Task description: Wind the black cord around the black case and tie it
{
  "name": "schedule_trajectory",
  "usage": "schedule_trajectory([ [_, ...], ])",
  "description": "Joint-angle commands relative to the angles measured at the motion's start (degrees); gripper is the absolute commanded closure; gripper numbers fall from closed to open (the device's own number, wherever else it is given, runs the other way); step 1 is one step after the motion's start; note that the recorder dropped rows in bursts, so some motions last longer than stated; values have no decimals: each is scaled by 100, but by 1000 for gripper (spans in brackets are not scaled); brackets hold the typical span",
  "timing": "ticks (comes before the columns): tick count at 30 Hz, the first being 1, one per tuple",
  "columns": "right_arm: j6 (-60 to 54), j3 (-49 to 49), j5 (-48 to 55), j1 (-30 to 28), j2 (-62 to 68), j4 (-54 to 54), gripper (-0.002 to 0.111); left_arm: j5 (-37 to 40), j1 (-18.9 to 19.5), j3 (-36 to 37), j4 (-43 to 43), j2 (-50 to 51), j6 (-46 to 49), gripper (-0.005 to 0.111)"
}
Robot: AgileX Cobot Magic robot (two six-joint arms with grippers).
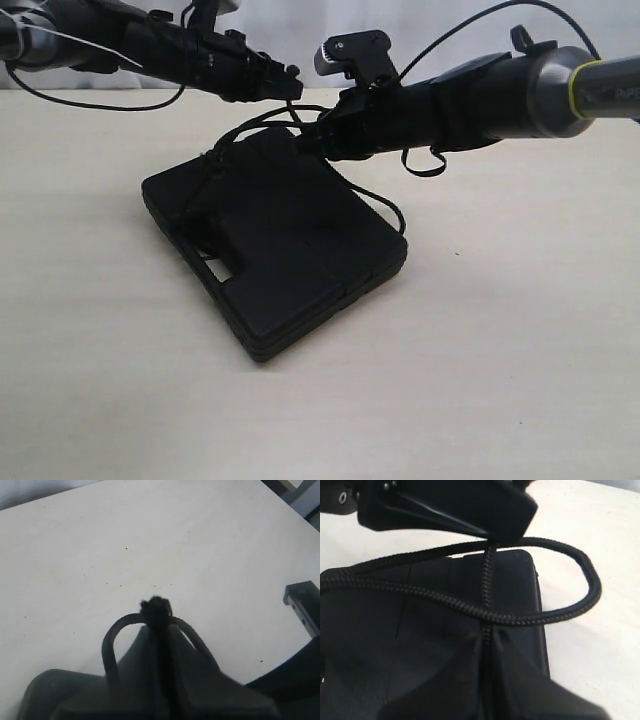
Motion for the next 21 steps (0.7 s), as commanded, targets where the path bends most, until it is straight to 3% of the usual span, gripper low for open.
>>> schedule_trajectory([
  [1,127,-31,-23,-33,-5,51,94,101,2,-26,-95,-7,164,107],
  [3,522,-31,-23,-33,-5,27,82,101,2,-26,-105,-30,164,107],
  [6,1296,-31,243,-55,-152,-931,64,235,2,-26,-100,-145,164,107],
  [10,3151,-31,1010,-55,-617,-3606,49,372,2,-26,-40,-376,164,107],
  [14,5404,-31,1121,-55,-1181,-6120,48,557,2,-26,-51,-647,164,107],
  [17,5849,-31,1157,-55,-1650,-6732,52,781,2,-26,-39,-827,164,107],
  [21,5849,-31,1134,-55,-2226,-6734,62,827,2,-26,-67,-1048,164,107],
])
